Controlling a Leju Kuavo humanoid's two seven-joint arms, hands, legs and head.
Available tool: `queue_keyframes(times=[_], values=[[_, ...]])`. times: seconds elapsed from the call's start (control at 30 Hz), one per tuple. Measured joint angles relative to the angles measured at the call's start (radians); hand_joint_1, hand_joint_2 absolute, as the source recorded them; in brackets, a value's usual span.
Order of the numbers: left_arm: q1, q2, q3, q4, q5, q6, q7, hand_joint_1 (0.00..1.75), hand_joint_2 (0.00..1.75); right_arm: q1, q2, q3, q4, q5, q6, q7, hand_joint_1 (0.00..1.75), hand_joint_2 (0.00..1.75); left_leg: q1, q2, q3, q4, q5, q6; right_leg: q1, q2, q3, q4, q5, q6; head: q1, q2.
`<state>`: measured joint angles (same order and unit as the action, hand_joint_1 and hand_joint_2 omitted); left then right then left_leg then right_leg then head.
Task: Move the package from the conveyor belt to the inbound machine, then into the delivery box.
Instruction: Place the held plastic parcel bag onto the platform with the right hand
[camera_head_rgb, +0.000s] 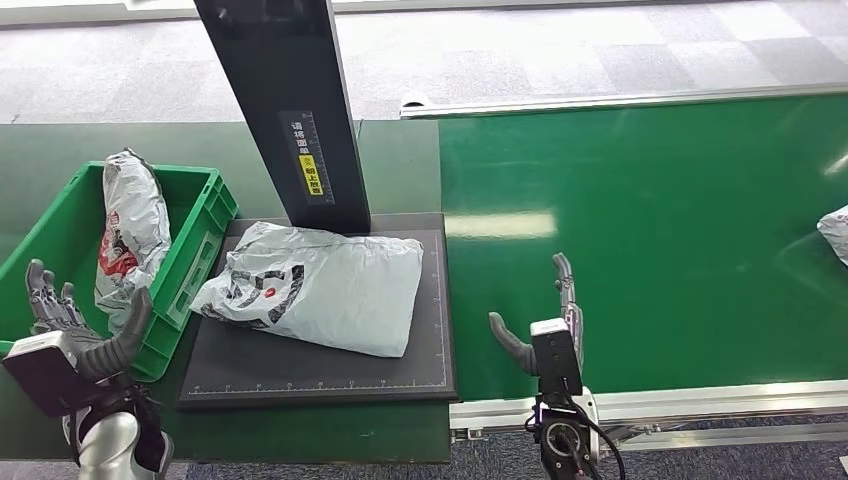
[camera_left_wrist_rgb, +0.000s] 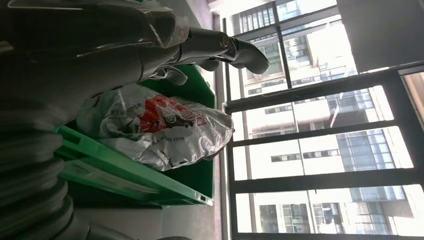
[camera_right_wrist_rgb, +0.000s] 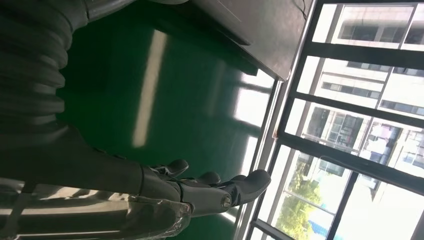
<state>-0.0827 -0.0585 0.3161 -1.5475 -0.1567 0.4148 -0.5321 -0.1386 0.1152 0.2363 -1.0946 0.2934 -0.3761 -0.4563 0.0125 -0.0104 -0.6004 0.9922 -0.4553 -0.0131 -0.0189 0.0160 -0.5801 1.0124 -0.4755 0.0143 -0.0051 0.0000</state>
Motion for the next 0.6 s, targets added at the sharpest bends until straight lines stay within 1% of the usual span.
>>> queue_keyframes(times=[0.07, 0.13, 0.23, 0.33, 0.43, 0.53, 0.6], values=[[-0.001, 0.018, -0.015, -0.007, -0.09, -0.033, 0.01, 0.0, 1.75, 0.008, -0.001, -0.009, -0.001, -0.009, 0.003, -0.008, 0.0, 1.75, 0.0, 0.0, 0.001, 0.0, 0.0, 0.0, 0.0, 0.0, 0.0, 0.0, 0.0, 0.0, 0.0, 0.0], [-0.001, 0.034, -0.055, -0.011, -0.223, -0.089, 0.041, 0.0, 1.75, 0.01, -0.001, -0.017, -0.001, -0.014, 0.013, -0.013, 0.0, 1.75, 0.0, 0.0, 0.001, 0.0, 0.0, 0.0, 0.0, 0.0, 0.001, 0.0, 0.0, 0.0, 0.0, 0.0], [-0.003, 0.043, -0.154, -0.008, -0.444, -0.155, 0.106, 0.0, 1.75, 0.007, 0.001, -0.024, -0.001, -0.015, 0.033, -0.017, 0.0, 1.75, 0.0, 0.0, 0.001, 0.0, 0.0, 0.0, 0.0, -0.001, 0.001, 0.0, 0.0, 0.0, 0.0, 0.0], [-0.024, 0.039, -0.266, 0.033, -0.61, -0.168, 0.151, 0.0, 1.75, 0.003, 0.004, -0.025, -0.001, -0.015, 0.047, -0.02, 0.0, 1.75, -0.001, 0.0, 0.001, 0.0, 0.0, 0.0, -0.001, -0.001, 0.001, 0.0, 0.001, 0.001, 0.0, 0.0], [-0.062, 0.032, -0.376, 0.118, -0.691, -0.161, 0.17, 0.0, 1.75, -0.001, 0.009, -0.026, -0.001, -0.015, 0.056, -0.023, 0.0, 1.75, -0.001, 0.0, 0.001, 0.001, 0.0, 0.0, -0.001, -0.001, 0.001, 0.0, 0.001, 0.001, 0.0, 0.0], [-0.094, 0.021, -0.47, 0.211, -0.713, -0.149, 0.174, 0.0, 1.75, -0.007, 0.014, -0.027, 0.0, -0.015, 0.062, -0.026, 0.0, 1.75, 0.0, 0.0, 0.001, 0.0, 0.0, 0.0, 0.0, 0.0, 0.001, 0.0, 0.001, 0.0, 0.0, 0.0], [-0.108, 0.013, -0.513, 0.257, -0.715, -0.148, 0.174, 0.0, 1.75, -0.01, 0.016, -0.027, 0.0, -0.015, 0.063, -0.027, 0.0, 1.75, 0.0, 0.0, 0.001, 0.0, 0.0, 0.0, 0.0, 0.0, 0.001, 0.0, 0.001, 0.0, 0.0, 0.0]])
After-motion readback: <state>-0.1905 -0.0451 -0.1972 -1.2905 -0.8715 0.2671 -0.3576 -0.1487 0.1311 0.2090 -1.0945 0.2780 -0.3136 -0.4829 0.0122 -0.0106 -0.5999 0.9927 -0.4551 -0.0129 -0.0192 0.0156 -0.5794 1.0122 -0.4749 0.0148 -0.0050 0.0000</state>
